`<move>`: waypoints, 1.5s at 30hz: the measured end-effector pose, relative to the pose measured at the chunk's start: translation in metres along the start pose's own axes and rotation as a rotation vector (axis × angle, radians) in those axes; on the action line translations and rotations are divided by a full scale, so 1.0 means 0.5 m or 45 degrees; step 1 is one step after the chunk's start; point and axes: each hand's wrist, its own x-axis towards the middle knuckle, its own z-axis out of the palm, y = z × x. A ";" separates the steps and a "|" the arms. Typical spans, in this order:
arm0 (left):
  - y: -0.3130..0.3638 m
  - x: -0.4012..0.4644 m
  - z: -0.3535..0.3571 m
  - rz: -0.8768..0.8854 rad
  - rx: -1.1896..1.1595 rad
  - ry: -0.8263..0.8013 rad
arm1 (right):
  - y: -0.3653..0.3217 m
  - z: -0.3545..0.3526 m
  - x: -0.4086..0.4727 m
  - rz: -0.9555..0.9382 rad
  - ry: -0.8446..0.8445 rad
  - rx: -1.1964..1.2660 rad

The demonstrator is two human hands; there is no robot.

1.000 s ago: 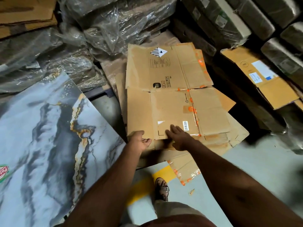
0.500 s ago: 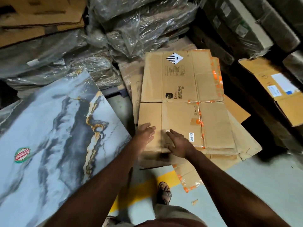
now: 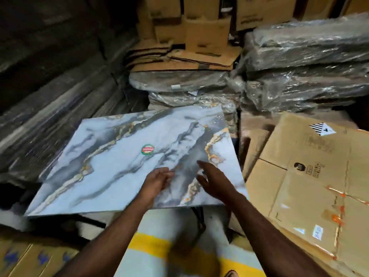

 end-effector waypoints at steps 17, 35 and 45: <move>-0.282 -0.360 -0.913 -0.024 -0.533 0.929 | -0.765 0.705 0.029 -0.595 -0.656 0.125; 0.087 -0.532 -1.416 0.638 0.232 1.651 | -1.506 0.812 0.227 -1.257 -0.368 0.497; 0.316 -0.701 -1.579 0.754 0.765 2.206 | -1.818 0.719 0.350 -1.366 0.003 0.509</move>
